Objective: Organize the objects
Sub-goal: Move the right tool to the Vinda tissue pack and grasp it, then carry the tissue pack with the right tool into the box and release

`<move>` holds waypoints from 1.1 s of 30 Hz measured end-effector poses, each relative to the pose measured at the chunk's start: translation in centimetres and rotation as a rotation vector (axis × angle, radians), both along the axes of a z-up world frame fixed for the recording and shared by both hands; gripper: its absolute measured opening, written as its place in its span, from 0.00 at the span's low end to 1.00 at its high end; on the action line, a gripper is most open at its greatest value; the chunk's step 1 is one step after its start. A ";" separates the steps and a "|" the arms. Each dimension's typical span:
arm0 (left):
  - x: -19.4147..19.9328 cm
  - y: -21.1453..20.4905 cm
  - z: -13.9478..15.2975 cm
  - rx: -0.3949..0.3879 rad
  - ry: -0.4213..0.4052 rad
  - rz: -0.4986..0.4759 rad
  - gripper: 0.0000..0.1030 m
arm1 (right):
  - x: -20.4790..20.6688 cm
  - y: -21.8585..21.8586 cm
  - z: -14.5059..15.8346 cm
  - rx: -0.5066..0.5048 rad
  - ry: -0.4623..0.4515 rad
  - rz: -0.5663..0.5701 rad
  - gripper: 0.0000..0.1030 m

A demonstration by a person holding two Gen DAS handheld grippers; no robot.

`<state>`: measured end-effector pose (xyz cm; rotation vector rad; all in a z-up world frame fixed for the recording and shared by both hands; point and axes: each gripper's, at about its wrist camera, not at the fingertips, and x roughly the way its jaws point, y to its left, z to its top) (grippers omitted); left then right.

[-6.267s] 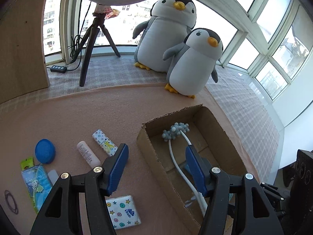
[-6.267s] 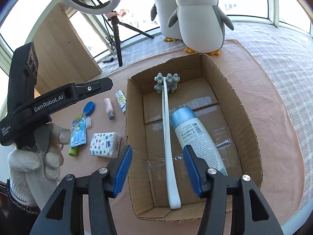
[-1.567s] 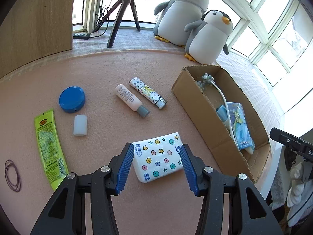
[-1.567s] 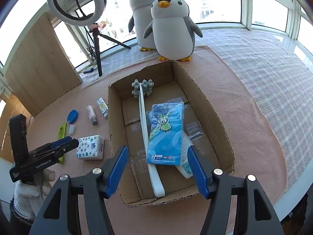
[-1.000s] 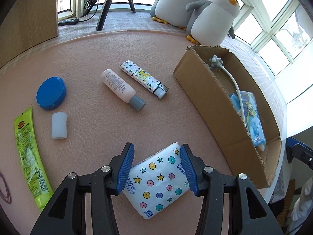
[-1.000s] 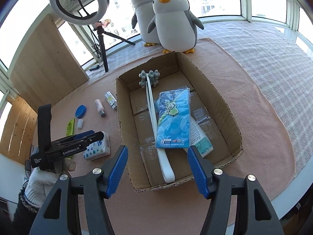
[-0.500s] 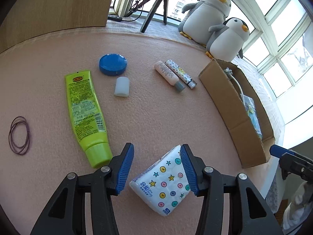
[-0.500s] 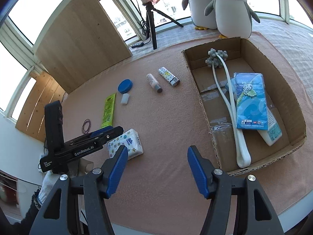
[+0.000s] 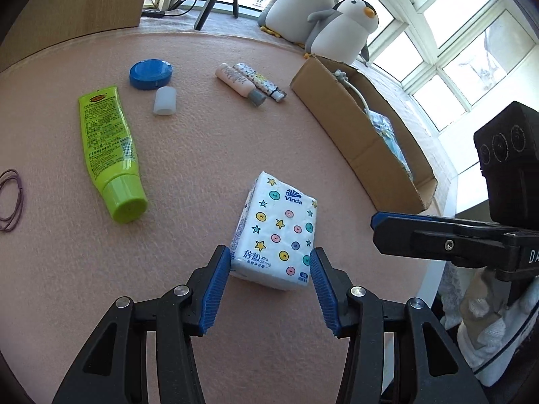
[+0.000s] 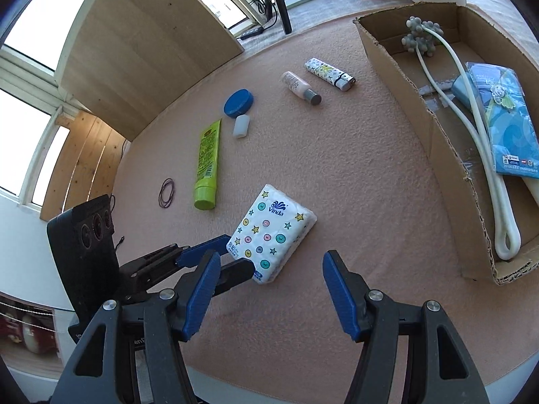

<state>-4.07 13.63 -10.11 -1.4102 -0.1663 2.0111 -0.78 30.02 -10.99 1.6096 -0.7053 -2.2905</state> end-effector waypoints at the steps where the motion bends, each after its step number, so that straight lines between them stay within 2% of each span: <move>1: 0.5 0.4 0.0 0.000 0.001 -0.003 0.51 | -0.2 -0.2 -0.1 -0.001 0.000 0.004 0.58; 4: 1.3 1.0 0.1 -0.001 0.006 -0.003 0.51 | -0.9 -0.6 -0.5 0.008 -0.006 0.011 0.58; 8: 1.1 0.9 0.3 -0.058 0.042 0.025 0.53 | -1.7 -1.0 -1.4 0.021 -0.031 0.027 0.58; 10: 0.5 0.7 0.1 -0.056 0.030 0.033 0.54 | -2.1 -1.3 -1.9 0.027 -0.042 0.034 0.57; 15: 0.0 0.6 -0.2 -0.045 0.019 0.018 0.54 | -2.7 -2.0 -3.1 0.022 -0.074 0.057 0.42; 21: -0.1 1.5 -0.7 -0.024 0.003 0.002 0.52 | -3.0 -2.5 -3.9 0.023 -0.088 0.075 0.37; 27: 0.1 1.8 -0.4 -0.016 0.003 0.022 0.52 | -3.1 -2.5 -3.2 0.052 -0.064 0.096 0.35; 33: 0.6 2.6 1.6 0.011 0.035 0.041 0.52 | -2.9 -1.3 -0.9 0.071 -0.008 0.102 0.35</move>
